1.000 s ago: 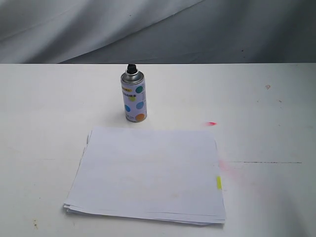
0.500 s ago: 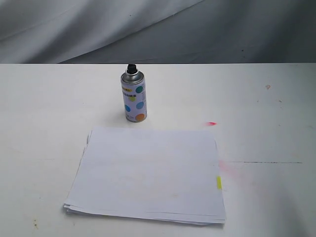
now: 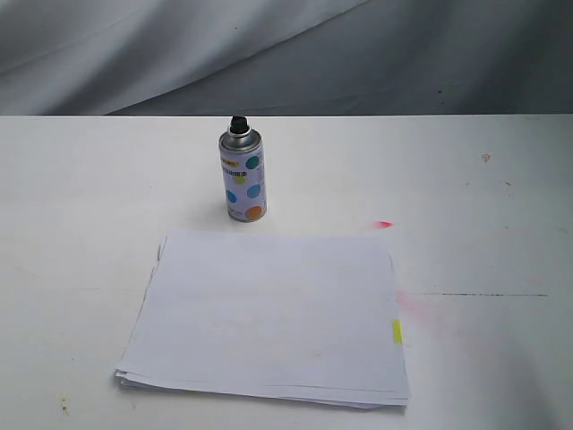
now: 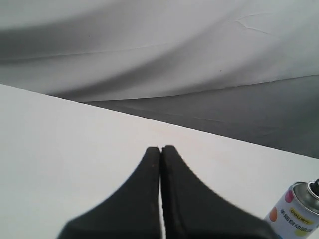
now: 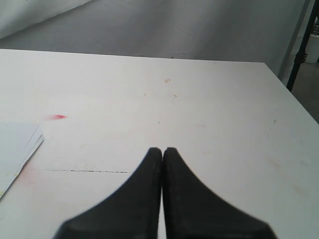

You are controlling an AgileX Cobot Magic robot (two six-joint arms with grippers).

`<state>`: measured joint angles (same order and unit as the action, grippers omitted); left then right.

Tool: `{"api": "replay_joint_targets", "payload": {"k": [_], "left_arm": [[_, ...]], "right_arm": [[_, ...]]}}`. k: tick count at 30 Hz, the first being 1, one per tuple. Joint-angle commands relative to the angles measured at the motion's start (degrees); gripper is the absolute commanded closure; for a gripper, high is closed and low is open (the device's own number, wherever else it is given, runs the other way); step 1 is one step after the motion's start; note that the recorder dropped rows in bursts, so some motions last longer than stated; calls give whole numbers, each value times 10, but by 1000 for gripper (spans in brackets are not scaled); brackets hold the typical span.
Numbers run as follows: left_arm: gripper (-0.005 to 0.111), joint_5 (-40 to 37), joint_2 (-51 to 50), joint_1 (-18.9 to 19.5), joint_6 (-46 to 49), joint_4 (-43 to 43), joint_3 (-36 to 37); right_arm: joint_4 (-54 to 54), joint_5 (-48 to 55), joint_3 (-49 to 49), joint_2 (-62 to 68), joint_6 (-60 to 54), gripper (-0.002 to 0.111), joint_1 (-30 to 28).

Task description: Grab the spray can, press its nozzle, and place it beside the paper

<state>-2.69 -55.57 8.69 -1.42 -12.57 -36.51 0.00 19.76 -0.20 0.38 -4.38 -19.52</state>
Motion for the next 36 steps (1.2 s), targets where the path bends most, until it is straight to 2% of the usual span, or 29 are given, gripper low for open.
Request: {"api": "replay_joint_targets", "payload": {"k": [1, 3, 10, 14, 20, 24, 27, 30, 32, 34, 35, 36], "left_arm": [[106, 27, -23, -9, -1, -5, -3], [106, 56, -38, -30, 2, 2, 0], [107, 222, -96, -151, 2, 59, 25], [107, 271, -149, -189, 4, 60, 30], [107, 306, -242, -203, -4, 61, 30], [106, 341, -303, -203, -64, 61, 30], [106, 361, -336, -203, -66, 62, 30], [106, 406, -361, -203, -80, 119, 30], [106, 443, -374, -203, -140, 182, 29], [105, 467, -386, -203, -154, 207, 28], [104, 471, -388, -203, -158, 214, 28], [96, 474, -393, -203, -177, 240, 28]], "right_arm": [[-3, -2, 2, -4, 1, 108, -4], [-3, -2, 2, -4, 1, 108, -4], [-3, -2, 2, -4, 1, 108, -4], [-3, -2, 2, -4, 1, 108, -4], [-3, -2, 2, -4, 1, 108, -4], [-3, -2, 2, -4, 1, 108, -4], [-3, -2, 2, -4, 1, 108, -4], [-3, -2, 2, -4, 1, 108, -4], [-3, -2, 2, -4, 1, 108, -4], [-3, -2, 2, -4, 1, 108, -4], [-3, -2, 2, -4, 1, 108, -4], [-3, -2, 2, -4, 1, 108, -4]]}}
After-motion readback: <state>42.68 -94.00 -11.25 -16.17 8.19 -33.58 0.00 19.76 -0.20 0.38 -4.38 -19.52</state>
